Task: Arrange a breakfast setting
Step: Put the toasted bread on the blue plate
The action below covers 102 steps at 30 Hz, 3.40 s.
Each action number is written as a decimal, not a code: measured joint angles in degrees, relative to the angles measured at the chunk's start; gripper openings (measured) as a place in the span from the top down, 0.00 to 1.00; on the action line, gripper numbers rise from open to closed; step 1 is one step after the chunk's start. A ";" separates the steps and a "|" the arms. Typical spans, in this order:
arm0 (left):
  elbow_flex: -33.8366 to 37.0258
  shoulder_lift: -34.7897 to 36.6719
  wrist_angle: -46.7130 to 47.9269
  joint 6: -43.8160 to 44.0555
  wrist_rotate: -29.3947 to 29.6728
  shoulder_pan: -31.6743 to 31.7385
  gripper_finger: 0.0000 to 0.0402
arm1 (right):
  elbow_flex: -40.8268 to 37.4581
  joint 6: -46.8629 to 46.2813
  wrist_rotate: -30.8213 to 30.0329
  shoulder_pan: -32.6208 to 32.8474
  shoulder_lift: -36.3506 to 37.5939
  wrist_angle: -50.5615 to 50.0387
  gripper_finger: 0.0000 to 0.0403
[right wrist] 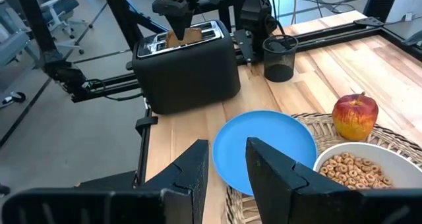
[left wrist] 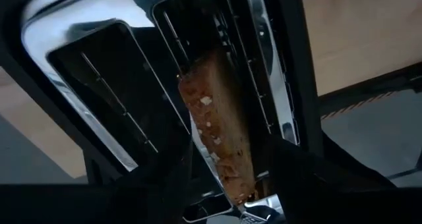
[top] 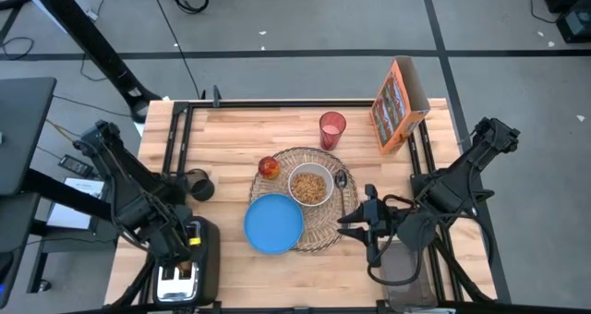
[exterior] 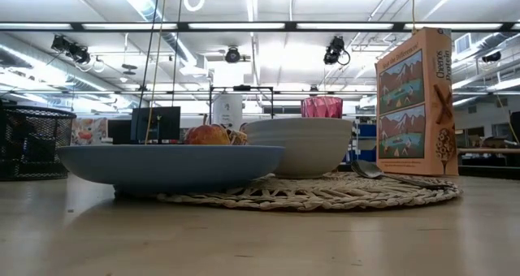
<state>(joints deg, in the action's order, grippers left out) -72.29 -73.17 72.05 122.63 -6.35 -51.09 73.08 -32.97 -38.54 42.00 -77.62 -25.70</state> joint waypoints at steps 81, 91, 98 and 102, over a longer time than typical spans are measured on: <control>29.55 -1.23 -62.18 -51.03 4.50 34.87 0.93 | 0.02 -3.52 4.12 3.04 -0.11 0.14 0.73; 29.92 -9.29 -65.69 -53.29 4.48 34.93 0.93 | 0.00 -5.96 3.80 2.80 -1.01 0.36 0.73; 29.92 -11.23 -63.06 -54.21 4.48 34.91 0.88 | 0.00 -9.15 3.69 2.77 -0.92 0.38 0.72; 29.92 -11.23 -60.51 -55.97 4.48 34.92 0.78 | 0.00 -8.82 5.30 2.72 -0.92 0.94 0.72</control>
<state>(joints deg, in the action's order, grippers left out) -42.37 -84.40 11.54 66.67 -1.87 -16.17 73.08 -41.79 -33.25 44.72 -78.54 -24.76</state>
